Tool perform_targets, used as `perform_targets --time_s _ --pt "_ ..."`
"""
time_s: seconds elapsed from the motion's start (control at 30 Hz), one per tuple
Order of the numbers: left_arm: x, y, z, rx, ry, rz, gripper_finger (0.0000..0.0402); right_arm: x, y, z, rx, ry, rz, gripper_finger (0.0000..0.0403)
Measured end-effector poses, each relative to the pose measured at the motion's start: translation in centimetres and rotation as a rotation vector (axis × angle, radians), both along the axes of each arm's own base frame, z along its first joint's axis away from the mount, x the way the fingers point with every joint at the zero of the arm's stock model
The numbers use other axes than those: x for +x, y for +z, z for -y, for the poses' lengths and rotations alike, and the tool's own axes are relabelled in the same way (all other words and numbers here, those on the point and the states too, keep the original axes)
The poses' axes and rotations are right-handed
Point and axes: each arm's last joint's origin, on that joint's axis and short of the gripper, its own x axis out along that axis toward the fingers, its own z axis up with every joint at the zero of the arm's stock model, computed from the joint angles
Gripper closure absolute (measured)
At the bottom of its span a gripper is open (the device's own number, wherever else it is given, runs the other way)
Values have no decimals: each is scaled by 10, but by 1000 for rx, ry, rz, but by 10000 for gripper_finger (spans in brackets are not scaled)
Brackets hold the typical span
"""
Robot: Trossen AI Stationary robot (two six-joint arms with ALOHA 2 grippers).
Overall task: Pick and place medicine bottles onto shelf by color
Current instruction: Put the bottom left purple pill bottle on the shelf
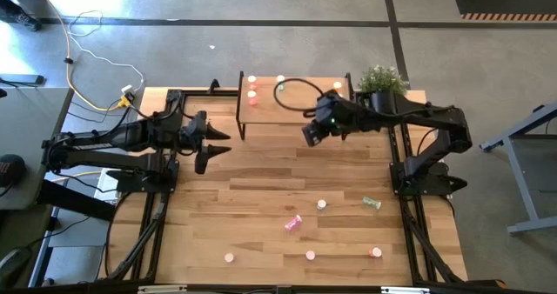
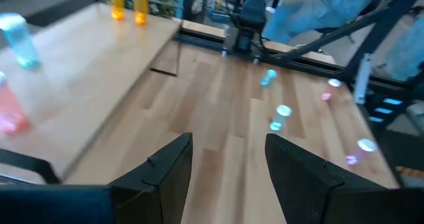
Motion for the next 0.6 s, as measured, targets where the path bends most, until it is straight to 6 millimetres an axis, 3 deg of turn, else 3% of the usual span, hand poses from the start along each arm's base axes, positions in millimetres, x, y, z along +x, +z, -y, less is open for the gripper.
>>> perform_targets --time_s 0.3,0.6 --pt "2 -5 28 -239 -84 -27 222 -11 -7 -10 -18 45 -145 265" --pt "9 -14 80 -361 -168 -98 222 -32 5 -1 -89 135 -188 265"
